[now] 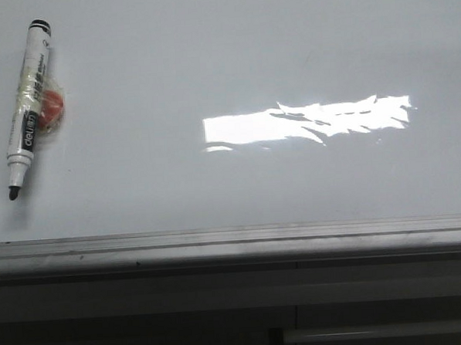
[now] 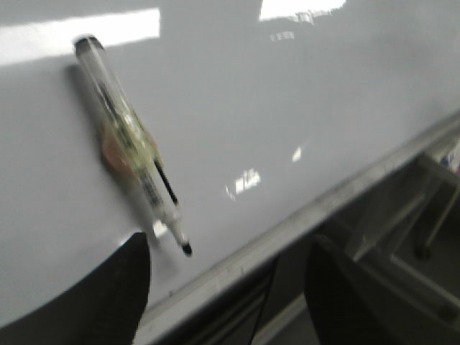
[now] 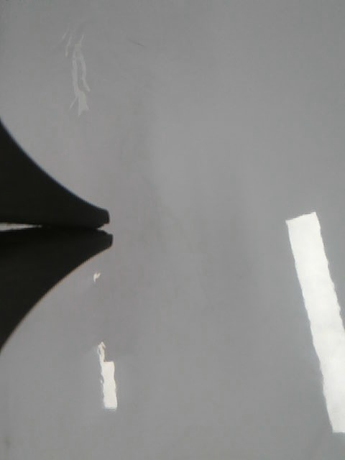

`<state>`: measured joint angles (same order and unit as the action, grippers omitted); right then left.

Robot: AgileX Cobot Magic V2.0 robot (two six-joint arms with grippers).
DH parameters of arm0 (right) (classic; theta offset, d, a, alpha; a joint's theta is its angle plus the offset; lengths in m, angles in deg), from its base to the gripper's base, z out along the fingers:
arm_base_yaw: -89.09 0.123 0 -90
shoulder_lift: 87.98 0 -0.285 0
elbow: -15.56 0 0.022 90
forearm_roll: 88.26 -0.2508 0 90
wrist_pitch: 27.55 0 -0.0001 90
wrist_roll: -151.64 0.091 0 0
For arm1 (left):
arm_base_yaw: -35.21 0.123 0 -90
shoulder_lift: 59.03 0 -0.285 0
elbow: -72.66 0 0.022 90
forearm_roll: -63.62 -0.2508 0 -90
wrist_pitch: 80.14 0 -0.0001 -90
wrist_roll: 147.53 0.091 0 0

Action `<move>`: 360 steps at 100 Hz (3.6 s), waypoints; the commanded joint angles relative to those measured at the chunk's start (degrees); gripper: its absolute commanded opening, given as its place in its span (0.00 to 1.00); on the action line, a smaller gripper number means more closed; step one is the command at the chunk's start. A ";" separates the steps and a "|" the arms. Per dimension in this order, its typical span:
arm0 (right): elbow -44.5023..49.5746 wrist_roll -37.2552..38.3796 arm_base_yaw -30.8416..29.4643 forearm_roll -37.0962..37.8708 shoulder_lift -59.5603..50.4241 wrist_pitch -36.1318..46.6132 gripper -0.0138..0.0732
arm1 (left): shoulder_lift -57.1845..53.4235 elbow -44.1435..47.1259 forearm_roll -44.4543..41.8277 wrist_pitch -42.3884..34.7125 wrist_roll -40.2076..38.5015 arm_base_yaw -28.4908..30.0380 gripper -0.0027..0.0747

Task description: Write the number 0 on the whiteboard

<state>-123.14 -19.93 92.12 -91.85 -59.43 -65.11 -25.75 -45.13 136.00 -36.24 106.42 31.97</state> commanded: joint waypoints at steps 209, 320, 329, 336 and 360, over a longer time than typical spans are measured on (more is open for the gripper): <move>-1.94 -0.18 0.14 0.28 0.94 4.22 0.09 | 38.98 -0.21 -53.43 -75.41 -76.79 -41.08 0.01; -1.94 -0.79 24.69 7.12 3.71 21.40 0.09 | 32.35 -12.79 -83.69 -61.35 -76.68 -48.53 0.01; -1.94 -0.79 29.90 7.88 6.47 18.74 0.09 | 31.43 -15.22 -83.69 -55.09 -76.68 -49.61 0.01; -1.94 -0.79 32.51 7.47 9.16 16.75 0.09 | 30.97 -16.99 -84.47 -49.85 -76.55 -52.10 0.01; -1.94 -0.79 34.05 -3.27 19.69 13.79 0.09 | 30.60 -17.98 -95.65 -33.68 -76.31 -63.20 0.01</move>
<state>-123.14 -20.27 126.05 -92.18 -42.96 -53.55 5.80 -61.15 43.04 -72.02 30.23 -28.35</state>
